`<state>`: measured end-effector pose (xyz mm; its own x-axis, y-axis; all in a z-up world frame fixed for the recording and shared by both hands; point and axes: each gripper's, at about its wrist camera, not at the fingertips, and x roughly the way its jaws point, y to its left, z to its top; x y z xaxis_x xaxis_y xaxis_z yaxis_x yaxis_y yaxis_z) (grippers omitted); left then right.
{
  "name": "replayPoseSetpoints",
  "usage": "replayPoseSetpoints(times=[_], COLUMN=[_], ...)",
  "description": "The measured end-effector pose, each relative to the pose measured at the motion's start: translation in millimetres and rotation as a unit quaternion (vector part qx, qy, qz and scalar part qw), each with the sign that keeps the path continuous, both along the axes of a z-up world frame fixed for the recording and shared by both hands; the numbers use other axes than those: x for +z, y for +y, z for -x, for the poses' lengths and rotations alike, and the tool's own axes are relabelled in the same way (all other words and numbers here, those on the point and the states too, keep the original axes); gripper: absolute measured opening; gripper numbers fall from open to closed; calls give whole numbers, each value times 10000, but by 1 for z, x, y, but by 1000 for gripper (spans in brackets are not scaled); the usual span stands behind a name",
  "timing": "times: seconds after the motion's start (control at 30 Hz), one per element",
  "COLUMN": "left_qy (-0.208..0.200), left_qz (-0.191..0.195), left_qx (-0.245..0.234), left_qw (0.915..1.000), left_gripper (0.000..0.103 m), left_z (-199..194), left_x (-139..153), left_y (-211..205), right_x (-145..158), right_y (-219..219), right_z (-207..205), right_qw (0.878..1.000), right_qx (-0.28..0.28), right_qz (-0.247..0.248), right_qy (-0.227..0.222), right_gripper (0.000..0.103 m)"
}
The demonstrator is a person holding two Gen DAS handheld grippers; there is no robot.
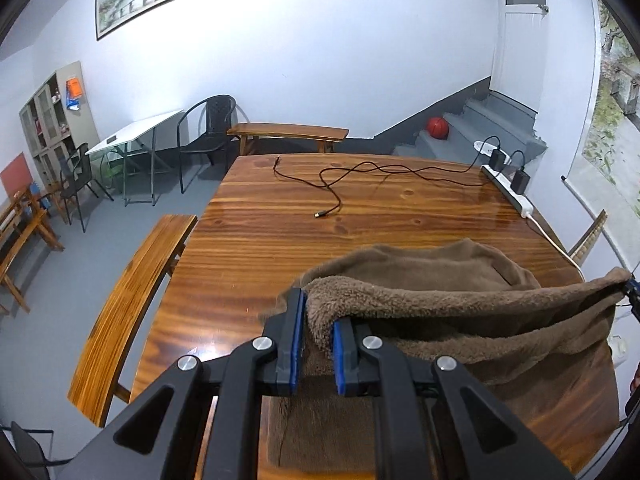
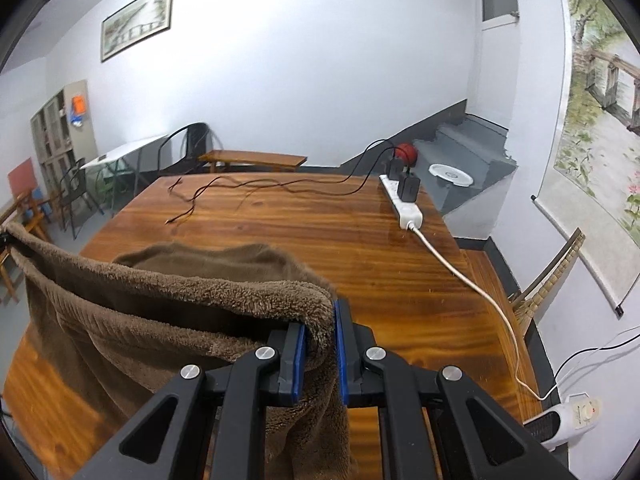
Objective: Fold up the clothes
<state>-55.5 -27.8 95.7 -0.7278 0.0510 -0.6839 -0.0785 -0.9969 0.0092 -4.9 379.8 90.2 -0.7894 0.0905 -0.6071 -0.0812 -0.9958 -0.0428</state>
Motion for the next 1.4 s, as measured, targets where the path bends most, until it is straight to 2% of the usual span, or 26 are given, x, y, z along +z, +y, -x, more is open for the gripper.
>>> replayPoseSetpoints(times=[0.27, 0.5, 0.73, 1.1, 1.33, 1.4], left_qy=[-300, -687, -976, -1409, -1576, -1625], left_qz=[127, 217, 220, 381, 555, 657], left_qx=[-87, -128, -108, -149, -213, -221], left_qw=[9994, 9973, 9949, 9892, 9857, 9843], left_gripper=[15, 15, 16, 18, 18, 24], left_z=[79, 131, 170, 201, 211, 212], left_x=[-30, -72, -106, -159, -177, -179], left_y=[5, 6, 8, 16, 22, 24], right_x=[-14, -51, -84, -132, -147, -152], right_y=[2, 5, 5, 6, 3, 1], right_z=[79, 139, 179, 220, 234, 238], right_qw=[9995, 9972, 9940, 9866, 9824, 9807], right_qx=[-256, -467, -666, -815, -817, -806], right_qz=[1, 138, 171, 20, -108, -150], right_qy=[-157, -566, -854, -1415, -1677, -1777], right_gripper=[12, 12, 12, 12, 12, 12])
